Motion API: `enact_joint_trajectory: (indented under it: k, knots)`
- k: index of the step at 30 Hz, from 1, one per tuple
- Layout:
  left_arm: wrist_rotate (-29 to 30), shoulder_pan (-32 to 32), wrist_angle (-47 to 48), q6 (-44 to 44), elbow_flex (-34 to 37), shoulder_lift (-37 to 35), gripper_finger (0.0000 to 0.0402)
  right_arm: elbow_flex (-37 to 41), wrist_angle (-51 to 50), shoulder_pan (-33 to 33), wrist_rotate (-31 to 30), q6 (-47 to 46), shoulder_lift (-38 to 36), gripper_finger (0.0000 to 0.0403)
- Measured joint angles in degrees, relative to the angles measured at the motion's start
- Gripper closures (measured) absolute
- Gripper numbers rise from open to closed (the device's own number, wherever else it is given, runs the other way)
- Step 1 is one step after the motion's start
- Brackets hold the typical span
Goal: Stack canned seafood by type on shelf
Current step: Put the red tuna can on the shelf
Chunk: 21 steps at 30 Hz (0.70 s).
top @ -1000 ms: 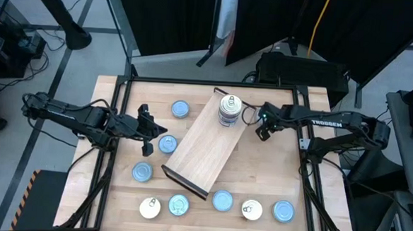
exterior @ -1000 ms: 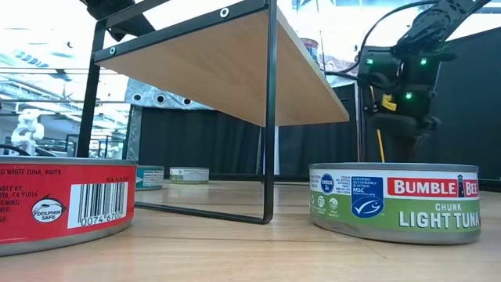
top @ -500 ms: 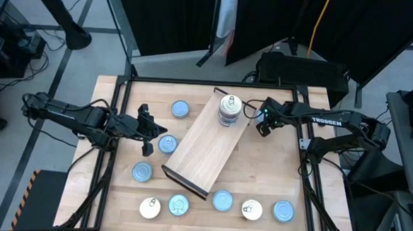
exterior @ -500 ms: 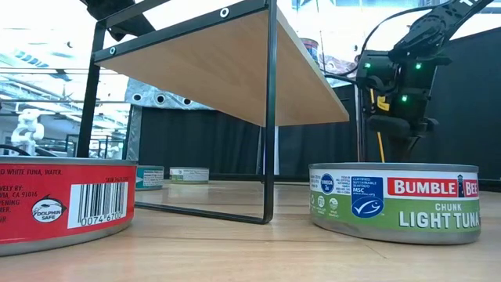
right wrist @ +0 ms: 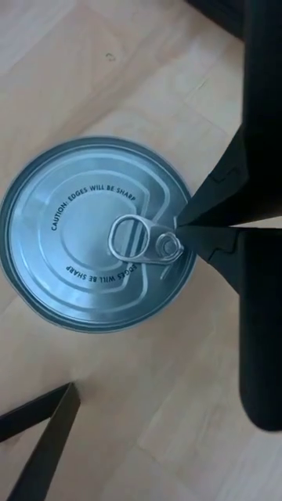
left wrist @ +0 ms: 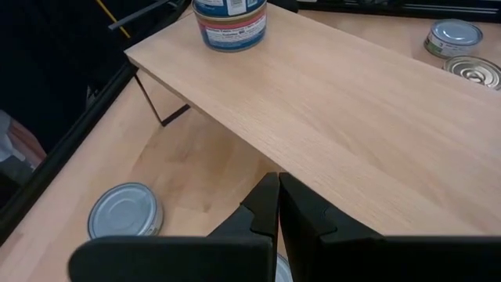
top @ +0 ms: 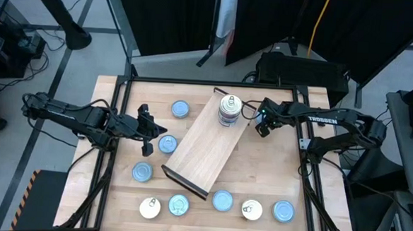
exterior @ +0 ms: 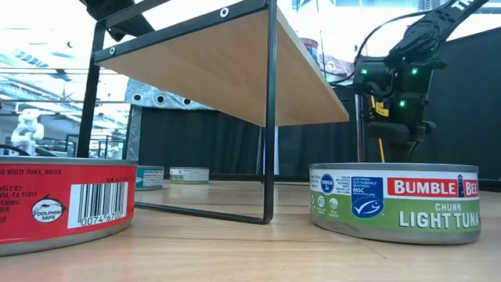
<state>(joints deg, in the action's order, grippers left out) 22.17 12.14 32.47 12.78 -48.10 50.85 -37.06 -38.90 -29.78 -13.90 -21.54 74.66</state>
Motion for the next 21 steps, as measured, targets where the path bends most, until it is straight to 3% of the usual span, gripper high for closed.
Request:
enact_joint_trajectory:
  k: [21]
  knots:
    - [0.0, 0.0, 1.1, 0.4, 0.0, 0.0, 0.0387, 2.9, -4.6, 5.6, 0.6, -7.6, -0.7, 0.0403]
